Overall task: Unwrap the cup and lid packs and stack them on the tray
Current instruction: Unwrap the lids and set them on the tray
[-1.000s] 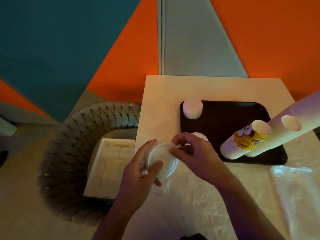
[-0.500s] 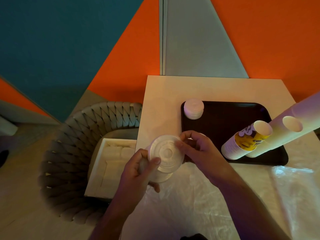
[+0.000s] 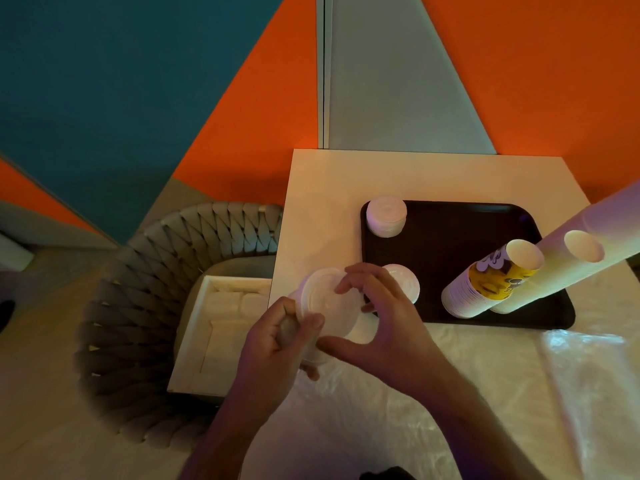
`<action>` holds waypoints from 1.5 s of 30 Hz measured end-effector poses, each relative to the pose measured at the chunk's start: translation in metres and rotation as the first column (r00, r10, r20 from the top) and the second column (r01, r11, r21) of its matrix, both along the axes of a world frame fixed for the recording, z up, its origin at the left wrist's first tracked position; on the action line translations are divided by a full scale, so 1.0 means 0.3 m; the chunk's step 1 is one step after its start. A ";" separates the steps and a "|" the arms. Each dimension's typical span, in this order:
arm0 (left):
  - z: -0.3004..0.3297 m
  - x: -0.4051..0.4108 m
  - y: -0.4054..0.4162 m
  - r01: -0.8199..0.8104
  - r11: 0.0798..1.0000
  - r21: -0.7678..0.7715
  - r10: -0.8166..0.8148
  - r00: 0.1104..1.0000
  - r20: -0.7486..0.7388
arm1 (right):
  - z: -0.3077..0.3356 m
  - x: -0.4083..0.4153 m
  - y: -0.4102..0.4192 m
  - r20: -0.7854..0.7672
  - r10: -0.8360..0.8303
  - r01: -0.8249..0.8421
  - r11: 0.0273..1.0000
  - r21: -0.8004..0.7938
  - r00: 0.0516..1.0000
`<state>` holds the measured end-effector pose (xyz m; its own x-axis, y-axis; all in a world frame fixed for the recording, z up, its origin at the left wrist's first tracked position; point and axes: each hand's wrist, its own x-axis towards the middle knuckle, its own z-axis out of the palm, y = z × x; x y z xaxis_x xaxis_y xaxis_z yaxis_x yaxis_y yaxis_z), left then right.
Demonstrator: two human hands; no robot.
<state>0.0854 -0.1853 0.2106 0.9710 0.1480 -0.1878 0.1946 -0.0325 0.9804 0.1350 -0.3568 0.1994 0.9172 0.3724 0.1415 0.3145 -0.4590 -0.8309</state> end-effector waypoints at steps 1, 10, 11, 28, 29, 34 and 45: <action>0.003 0.000 -0.002 0.014 1.000 0.006 -0.014 1.000 -0.001 | -0.008 -0.003 0.005 -0.003 0.001 -0.001 1.000 -0.007 1.000; -0.028 0.005 0.015 0.018 0.998 0.056 -0.017 1.000 -0.014 | -0.055 0.042 -0.010 -0.158 -0.096 0.122 0.979 0.162 0.983; -0.030 0.005 0.018 0.000 0.998 0.061 0.001 1.000 -0.010 | -0.073 0.072 -0.034 -0.148 -0.157 0.181 0.970 0.164 0.976; -0.058 0.009 0.022 -0.013 0.982 0.188 0.027 0.997 -0.071 | -0.376 0.285 -0.215 -0.132 -0.379 0.291 0.853 -0.433 0.916; -0.058 0.010 0.021 -0.009 0.982 0.188 0.022 0.997 -0.069 | -0.377 0.284 -0.214 -0.136 -0.375 0.284 0.853 -0.438 0.917; -0.064 0.014 0.020 -0.009 0.985 0.171 0.018 0.998 -0.056 | -0.384 0.281 -0.216 -0.157 -0.379 0.277 0.851 -0.446 0.912; -0.071 0.015 0.018 -0.004 0.987 0.160 0.011 0.999 -0.048 | -0.382 0.265 -0.218 -0.176 -0.385 0.267 0.842 -0.470 0.906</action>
